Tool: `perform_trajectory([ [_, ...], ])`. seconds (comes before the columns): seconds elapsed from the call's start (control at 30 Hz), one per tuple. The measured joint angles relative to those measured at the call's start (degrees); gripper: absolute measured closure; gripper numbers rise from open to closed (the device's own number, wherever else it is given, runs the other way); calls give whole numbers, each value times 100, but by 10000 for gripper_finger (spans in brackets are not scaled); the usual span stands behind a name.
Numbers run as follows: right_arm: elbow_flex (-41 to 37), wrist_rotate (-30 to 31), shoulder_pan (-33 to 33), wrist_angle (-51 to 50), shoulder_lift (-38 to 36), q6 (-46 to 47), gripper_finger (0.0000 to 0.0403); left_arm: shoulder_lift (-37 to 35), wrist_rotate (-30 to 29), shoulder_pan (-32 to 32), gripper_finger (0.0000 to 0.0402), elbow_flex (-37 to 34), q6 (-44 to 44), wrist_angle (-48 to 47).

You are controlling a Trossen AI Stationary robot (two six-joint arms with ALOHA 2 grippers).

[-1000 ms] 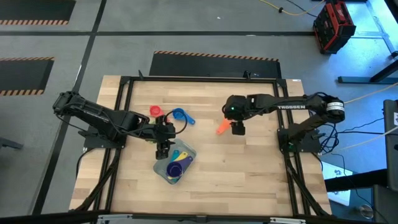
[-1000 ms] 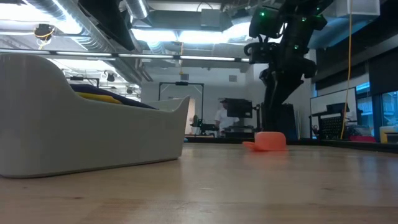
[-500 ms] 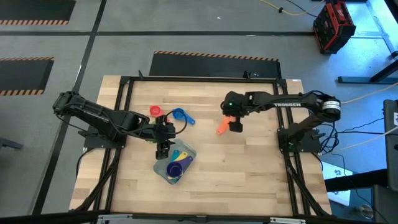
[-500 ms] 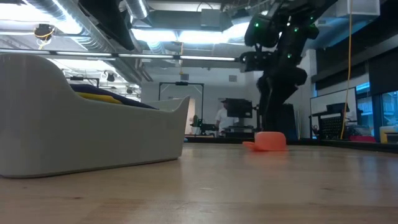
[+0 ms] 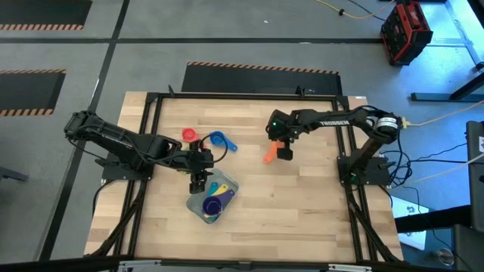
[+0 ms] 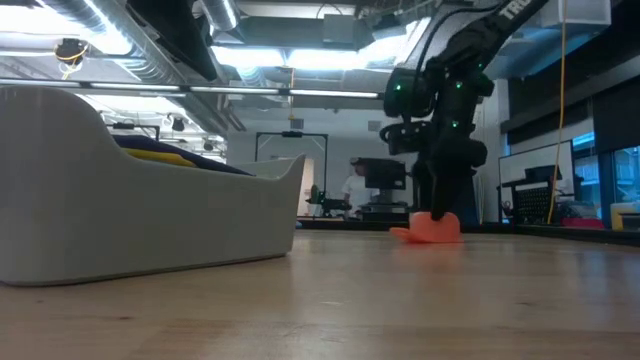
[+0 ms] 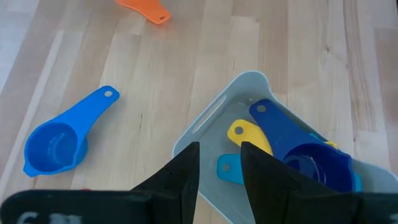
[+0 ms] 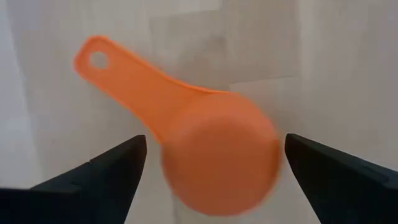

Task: Nest measuring cups in basket
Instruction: Stack the orange measuring cup into the purple measuring cup in the grey bin

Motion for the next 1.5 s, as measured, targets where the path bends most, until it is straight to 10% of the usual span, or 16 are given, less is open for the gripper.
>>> perform_trajectory([
  [1.0, 28, -193, -53, 136, 481, 477, 86, 0, 696, -31, 291, 0, 0, 7],
  [1.5, 860, -3289, -53, 293, 480, 1646, 79, 0, 585, -57, 291, 0, 159, 180],
])
